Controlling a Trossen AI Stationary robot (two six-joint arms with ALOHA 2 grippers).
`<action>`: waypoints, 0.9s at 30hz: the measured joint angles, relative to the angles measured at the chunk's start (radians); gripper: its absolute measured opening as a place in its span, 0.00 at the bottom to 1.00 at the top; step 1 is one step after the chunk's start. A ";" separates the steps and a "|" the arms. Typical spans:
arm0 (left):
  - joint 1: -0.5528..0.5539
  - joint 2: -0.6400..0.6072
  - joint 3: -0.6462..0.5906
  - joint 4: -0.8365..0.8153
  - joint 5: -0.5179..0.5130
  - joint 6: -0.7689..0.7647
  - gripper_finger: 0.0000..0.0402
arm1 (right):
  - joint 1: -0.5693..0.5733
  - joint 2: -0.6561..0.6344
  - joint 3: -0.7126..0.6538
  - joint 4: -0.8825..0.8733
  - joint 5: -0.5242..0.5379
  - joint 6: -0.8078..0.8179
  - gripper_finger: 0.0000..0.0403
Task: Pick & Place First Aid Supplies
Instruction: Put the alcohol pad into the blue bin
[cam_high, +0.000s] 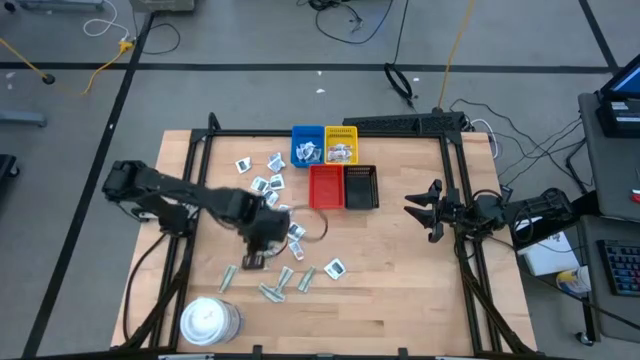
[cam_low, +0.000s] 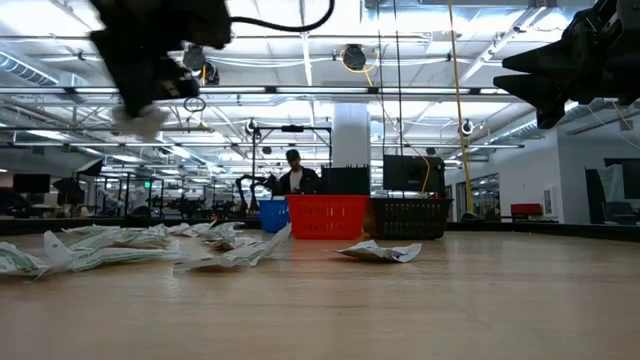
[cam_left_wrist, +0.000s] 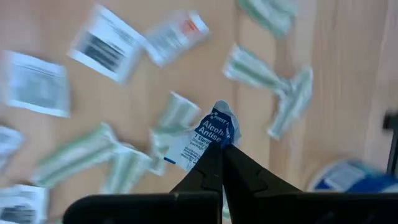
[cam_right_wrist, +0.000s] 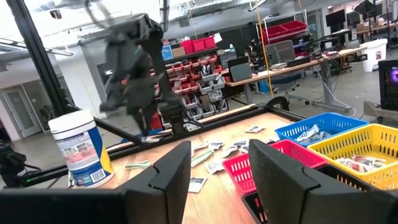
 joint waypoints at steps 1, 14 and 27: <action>0.031 -0.002 0.014 -0.005 -0.001 0.001 0.00 | 0.000 0.000 0.000 0.000 0.000 0.000 0.39; 0.450 0.107 0.194 -0.190 -0.027 0.033 0.00 | 0.000 0.000 0.000 0.000 0.000 0.000 0.39; 0.733 0.182 0.252 -0.185 -0.042 -0.087 0.01 | 0.000 0.000 0.000 0.000 0.000 0.000 0.39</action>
